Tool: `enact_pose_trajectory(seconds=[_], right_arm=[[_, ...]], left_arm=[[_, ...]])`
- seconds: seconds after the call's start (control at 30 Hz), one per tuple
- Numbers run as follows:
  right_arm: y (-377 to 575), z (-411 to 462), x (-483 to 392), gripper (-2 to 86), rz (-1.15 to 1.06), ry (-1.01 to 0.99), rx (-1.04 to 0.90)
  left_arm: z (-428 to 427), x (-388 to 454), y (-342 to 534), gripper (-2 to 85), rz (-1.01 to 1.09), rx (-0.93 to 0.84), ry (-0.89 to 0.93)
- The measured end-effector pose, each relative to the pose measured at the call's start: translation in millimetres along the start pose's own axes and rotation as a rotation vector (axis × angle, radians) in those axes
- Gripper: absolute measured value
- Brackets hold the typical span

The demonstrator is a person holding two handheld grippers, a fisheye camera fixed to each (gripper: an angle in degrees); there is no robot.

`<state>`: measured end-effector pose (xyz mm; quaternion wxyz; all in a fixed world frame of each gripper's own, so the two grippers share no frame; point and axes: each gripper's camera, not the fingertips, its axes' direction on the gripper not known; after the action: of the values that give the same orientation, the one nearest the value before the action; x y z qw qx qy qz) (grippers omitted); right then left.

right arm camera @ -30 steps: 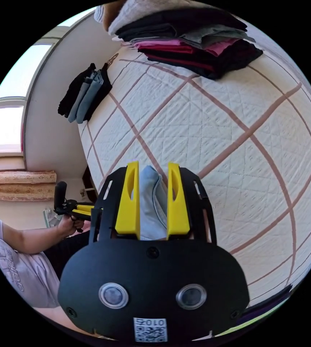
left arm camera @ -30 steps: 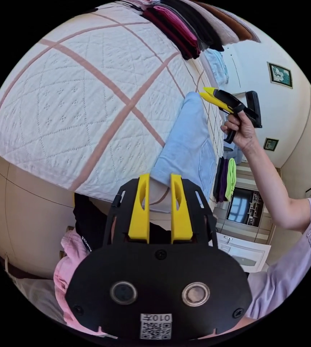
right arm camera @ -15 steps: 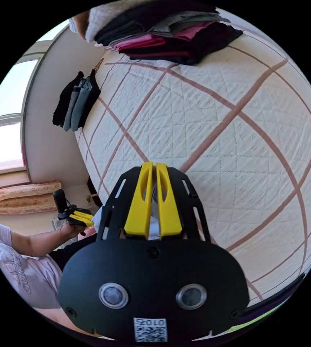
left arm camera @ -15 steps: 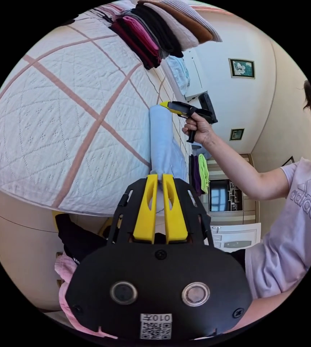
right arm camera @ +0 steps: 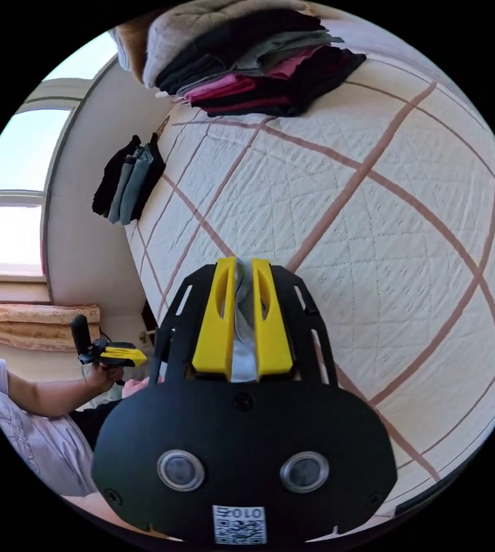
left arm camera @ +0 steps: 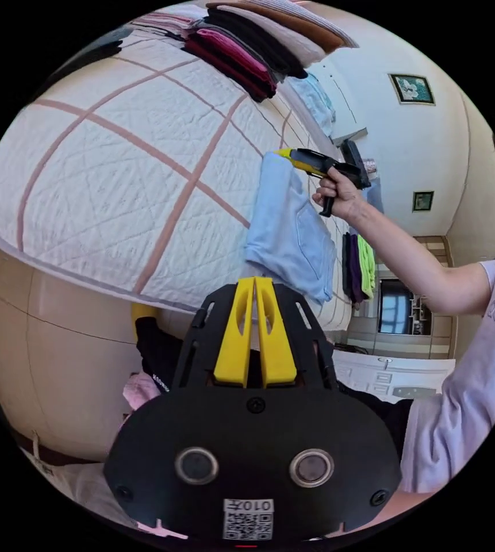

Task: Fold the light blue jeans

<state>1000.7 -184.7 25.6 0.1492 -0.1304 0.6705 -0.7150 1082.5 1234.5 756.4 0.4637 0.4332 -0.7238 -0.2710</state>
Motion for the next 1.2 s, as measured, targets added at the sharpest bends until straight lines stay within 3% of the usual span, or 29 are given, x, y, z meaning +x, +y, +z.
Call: enact_pose_trajectory(seconds=[0.13, 0.2, 0.3, 0.43, 0.67, 0.87, 0.93, 1.2], right_arm=[[99, -84, 0, 10.3, 0.022, 0.127, 0.310], [157, -109, 10, 12.6, 0.099, 0.191, 0.357], [259, -131, 41, 14.6, 0.290, 0.179, 0.355], [361, -121, 72, 15.8, 0.504, 0.015, 0.260], [405, -90, 78, 15.4, 0.594, -0.183, 0.215], [431, -112, 79, 14.2, 0.625, -0.228, 0.187], [437, -121, 83, 14.3, 0.604, -0.327, 0.187], [439, -152, 86, 6.6, 0.543, -0.272, 0.003]], left_arm=[[9, 15, -37, 4.9, 0.152, -0.054, -0.110], [30, 19, -65, 6.5, 0.235, -0.115, -0.125], [65, 17, -95, 7.8, 0.279, -0.201, -0.076], [107, 17, -116, 8.3, 0.293, -0.280, 0.014], [161, 2, -127, 8.3, 0.193, -0.331, 0.107], [205, 13, -144, 7.6, 0.231, -0.397, 0.054], [221, 16, -148, 7.2, 0.234, -0.415, 0.053], [285, 31, -159, 4.3, 0.240, -0.456, 0.070]])
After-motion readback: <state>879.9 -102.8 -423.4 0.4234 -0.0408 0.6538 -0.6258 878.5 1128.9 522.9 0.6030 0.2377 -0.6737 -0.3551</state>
